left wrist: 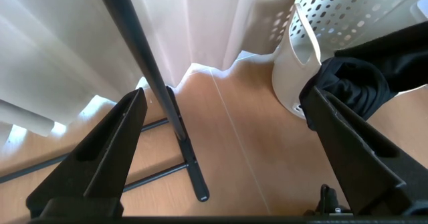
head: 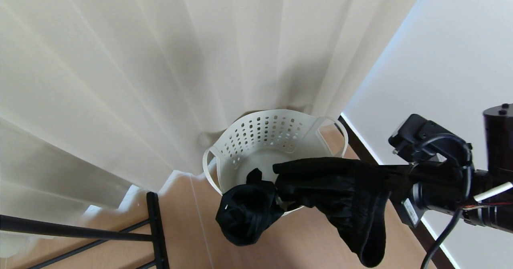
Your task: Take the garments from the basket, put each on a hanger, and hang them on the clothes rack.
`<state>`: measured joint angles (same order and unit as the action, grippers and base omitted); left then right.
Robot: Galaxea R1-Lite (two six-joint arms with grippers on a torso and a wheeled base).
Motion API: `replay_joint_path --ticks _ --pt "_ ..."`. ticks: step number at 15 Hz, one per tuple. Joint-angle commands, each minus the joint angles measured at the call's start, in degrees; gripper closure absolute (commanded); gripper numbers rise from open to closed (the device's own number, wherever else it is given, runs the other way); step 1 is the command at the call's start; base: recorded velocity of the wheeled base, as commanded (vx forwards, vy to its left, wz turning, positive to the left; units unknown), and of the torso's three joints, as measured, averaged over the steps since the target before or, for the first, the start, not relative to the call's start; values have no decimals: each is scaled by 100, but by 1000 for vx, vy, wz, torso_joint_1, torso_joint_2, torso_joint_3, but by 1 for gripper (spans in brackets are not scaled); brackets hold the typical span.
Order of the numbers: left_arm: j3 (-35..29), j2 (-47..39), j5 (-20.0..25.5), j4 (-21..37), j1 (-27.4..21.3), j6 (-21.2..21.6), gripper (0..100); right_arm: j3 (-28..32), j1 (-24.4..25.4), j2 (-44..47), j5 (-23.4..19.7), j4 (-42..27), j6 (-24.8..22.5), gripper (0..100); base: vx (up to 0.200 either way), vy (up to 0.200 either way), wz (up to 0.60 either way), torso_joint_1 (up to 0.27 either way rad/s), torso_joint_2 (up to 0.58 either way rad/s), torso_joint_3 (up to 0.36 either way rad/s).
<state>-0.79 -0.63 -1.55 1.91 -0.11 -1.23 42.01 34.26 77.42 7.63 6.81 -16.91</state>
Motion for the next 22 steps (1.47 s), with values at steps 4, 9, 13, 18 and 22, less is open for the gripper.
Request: replay_joint_path --ticks 4,9,13,18,22 --pt "-9 -7 -3 11 2 -9 0 -351 55 -421 2 356 3 100 0 0 0 1 1 19" --pt "0 2 -3 11 -7 0 0 -571 -253 -25 2 1050 -5 100 0 0 0 -1 5 176" --pt "0 -7 -3 11 -7 -9 0 -676 -349 -8 2 1279 -14 100 0 0 0 0 4 205" --pt "-9 2 5 11 2 -9 0 -870 -367 -52 10 1314 -23 100 0 0 0 -3 0 205" --pt "-9 2 5 11 2 -18 0 -887 -367 106 10 1322 -164 100 0 0 0 1 1 201"
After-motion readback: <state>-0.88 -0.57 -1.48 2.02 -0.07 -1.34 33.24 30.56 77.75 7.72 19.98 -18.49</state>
